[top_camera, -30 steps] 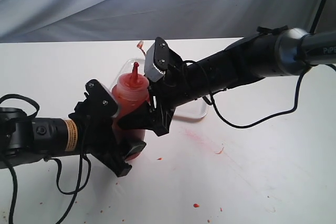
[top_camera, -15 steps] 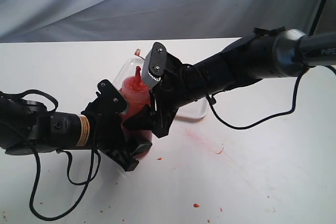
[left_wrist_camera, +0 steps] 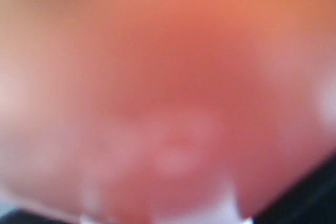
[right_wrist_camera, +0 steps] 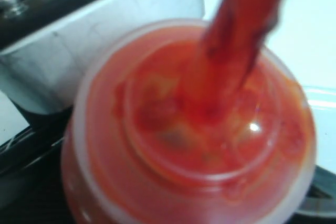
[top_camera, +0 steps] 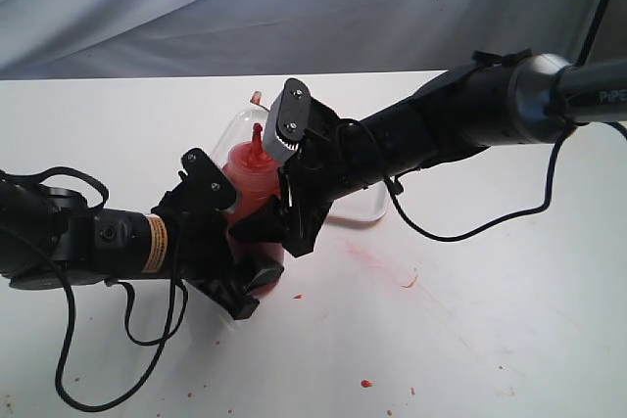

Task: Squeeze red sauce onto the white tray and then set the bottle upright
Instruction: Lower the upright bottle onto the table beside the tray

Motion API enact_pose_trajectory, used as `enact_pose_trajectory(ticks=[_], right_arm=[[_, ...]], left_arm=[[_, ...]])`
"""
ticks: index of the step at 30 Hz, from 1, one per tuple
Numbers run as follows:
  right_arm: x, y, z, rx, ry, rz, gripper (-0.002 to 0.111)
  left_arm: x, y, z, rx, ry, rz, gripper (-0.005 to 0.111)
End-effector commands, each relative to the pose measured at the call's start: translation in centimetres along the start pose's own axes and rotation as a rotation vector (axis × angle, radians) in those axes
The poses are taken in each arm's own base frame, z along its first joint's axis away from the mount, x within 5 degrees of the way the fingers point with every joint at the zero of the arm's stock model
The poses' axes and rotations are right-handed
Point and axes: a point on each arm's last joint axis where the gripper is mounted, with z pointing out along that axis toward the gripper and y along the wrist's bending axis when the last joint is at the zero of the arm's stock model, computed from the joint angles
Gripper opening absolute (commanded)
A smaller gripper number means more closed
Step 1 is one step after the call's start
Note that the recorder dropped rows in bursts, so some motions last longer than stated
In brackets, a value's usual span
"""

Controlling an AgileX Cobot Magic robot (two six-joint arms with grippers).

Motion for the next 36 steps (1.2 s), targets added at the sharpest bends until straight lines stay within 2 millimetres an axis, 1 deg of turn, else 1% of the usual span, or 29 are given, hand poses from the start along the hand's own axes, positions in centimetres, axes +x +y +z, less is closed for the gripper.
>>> enact_pose_trajectory(ticks=[1, 3, 5, 6, 12, 17, 21, 26, 29, 33, 34, 36], right_arm=[[-1.4, 1.8, 1.2, -0.083, -0.033, -0.078, 0.055], [-1.4, 1.8, 1.2, -0.083, -0.033, -0.078, 0.055], [-1.4, 1.8, 1.2, -0.083, -0.033, -0.078, 0.055], [-1.4, 1.8, 1.2, -0.083, -0.033, -0.078, 0.055], [-1.4, 1.9, 1.2, -0.102, -0.041, -0.074, 0.055], [-1.8, 2.5, 1.1, -0.162, -0.079, -0.063, 0.055], [-2.0, 2.4, 1.1, -0.151, -0.097, -0.047, 0.055], [-2.0, 2.4, 1.1, -0.151, -0.097, -0.047, 0.055], [-2.0, 2.4, 1.1, -0.151, -0.097, -0.047, 0.062], [-2.0, 2.4, 1.1, -0.151, -0.098, -0.027, 0.079], [-2.0, 2.4, 1.1, -0.151, -0.097, -0.018, 0.082], [-1.9, 2.3, 1.1, -0.151, -0.095, 0.015, 0.084]], left_arm=[[-0.5, -1.4, 0.6, 0.079, -0.023, 0.094, 0.065], [-0.3, -1.2, 0.7, 0.059, 0.006, 0.092, 0.087], [0.1, -0.9, 0.7, 0.033, 0.049, 0.103, 0.102], [0.3, -0.8, 0.7, 0.019, 0.070, 0.106, 0.105], [0.6, -0.5, 0.6, -0.010, 0.100, 0.091, 0.105], [0.5, -0.3, 0.3, -0.037, 0.119, 0.053, 0.105], [0.2, 0.2, -1.4, -0.134, 0.162, 0.021, 0.105], [-0.1, -0.5, -4.0, -0.154, 0.127, 0.046, 0.105], [-0.4, -1.0, -5.4, -0.165, 0.096, 0.059, 0.105], [-0.3, -1.5, -7.0, -0.178, 0.073, 0.066, 0.105], [-0.3, -1.7, -7.3, -0.182, 0.069, 0.067, 0.105], [-0.2, -1.9, -7.8, -0.186, 0.058, 0.070, 0.105]])
